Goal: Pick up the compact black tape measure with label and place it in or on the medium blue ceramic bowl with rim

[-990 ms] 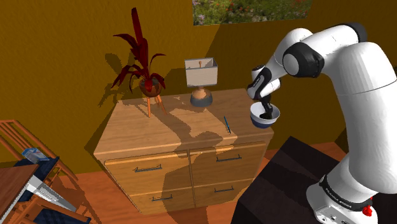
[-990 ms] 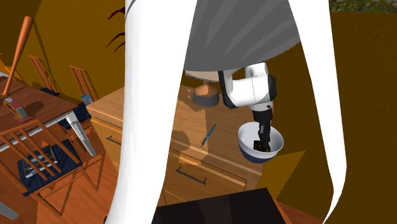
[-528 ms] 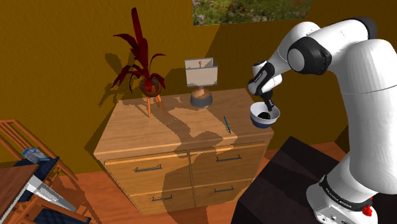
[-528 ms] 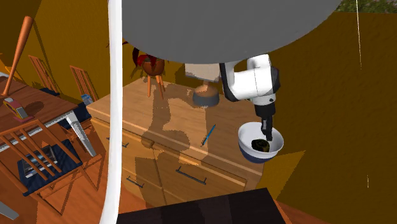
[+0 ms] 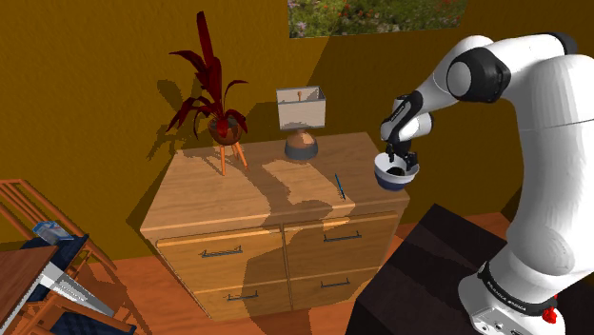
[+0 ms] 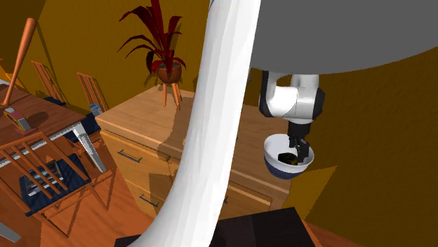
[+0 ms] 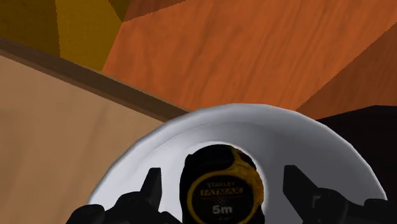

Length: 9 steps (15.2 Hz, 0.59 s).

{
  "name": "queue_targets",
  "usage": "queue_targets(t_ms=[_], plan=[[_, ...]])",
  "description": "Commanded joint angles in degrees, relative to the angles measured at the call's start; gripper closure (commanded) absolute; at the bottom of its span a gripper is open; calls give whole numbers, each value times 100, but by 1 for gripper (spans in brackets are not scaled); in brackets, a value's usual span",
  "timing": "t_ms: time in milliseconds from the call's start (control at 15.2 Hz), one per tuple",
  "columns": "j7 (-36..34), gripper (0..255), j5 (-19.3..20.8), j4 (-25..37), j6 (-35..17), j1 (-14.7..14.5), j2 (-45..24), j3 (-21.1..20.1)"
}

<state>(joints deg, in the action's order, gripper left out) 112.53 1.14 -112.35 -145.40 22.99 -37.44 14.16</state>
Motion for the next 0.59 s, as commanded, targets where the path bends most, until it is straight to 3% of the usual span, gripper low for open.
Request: queue_targets(t_ms=[0,528], plan=[[103,0,-24,8,-100,65,-162,-63],[122,0,-54,48,-229,101,-331,-84]])
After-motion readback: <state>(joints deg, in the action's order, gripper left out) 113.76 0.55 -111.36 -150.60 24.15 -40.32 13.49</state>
